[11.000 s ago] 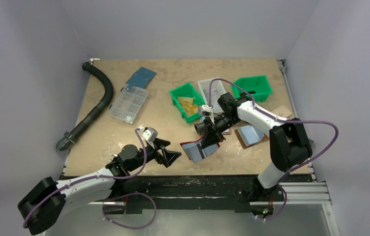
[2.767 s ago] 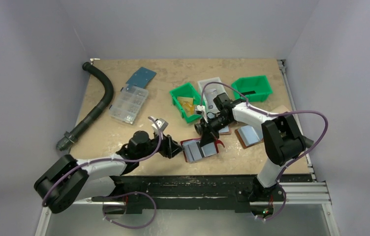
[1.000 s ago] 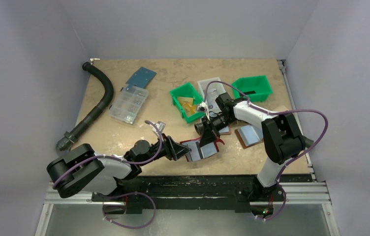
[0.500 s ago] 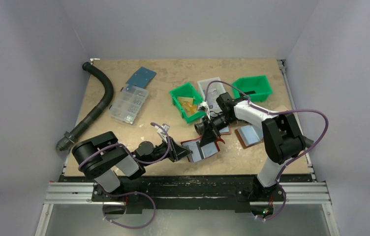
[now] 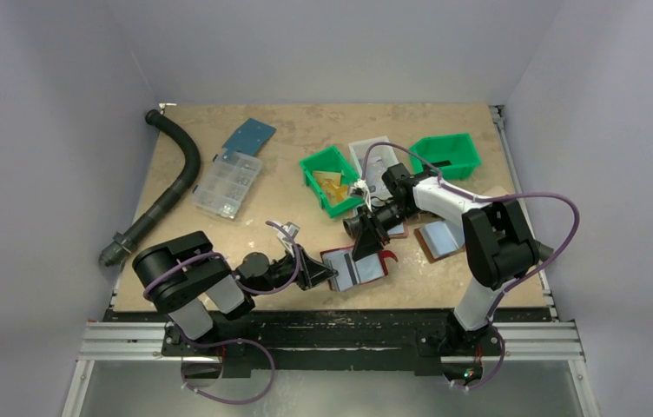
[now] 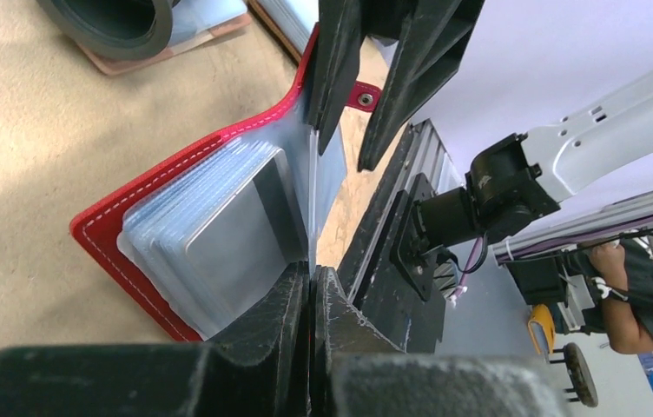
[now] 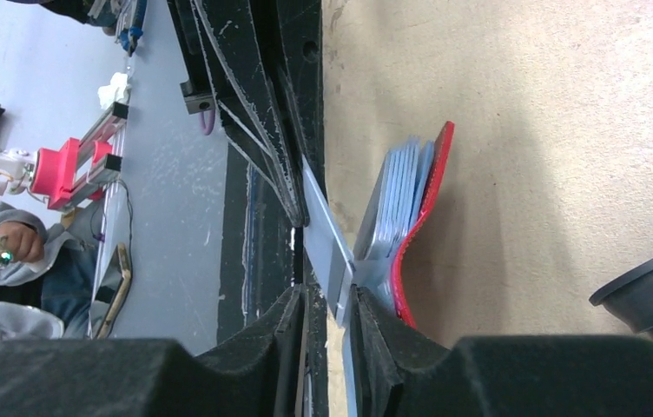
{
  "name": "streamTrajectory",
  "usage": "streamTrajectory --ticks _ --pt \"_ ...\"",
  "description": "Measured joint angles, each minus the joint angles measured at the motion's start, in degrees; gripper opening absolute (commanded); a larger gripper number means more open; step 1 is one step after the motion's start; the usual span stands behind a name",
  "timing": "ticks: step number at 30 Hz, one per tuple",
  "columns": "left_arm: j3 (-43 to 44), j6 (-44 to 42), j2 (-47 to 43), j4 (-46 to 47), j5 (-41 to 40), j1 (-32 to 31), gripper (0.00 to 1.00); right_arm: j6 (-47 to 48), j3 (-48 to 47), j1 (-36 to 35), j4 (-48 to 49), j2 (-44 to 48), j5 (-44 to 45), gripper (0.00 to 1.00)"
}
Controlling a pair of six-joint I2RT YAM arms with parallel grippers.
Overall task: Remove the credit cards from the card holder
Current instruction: Remove the credit card from the card holder.
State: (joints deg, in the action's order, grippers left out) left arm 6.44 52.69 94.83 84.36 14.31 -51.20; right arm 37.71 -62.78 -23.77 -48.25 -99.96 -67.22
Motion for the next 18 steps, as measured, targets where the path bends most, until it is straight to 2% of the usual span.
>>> streamTrajectory --ticks 7,18 --pt "-1.5 -1.6 0.9 -0.1 0.0 -0.1 0.00 0.1 0.0 0.0 -0.6 -0.1 -0.1 0.38" --pt "-1.5 -3.0 0.9 -0.1 -0.2 -0.7 0.00 -1.4 0.0 -0.3 0.7 -0.7 0.2 0.38"
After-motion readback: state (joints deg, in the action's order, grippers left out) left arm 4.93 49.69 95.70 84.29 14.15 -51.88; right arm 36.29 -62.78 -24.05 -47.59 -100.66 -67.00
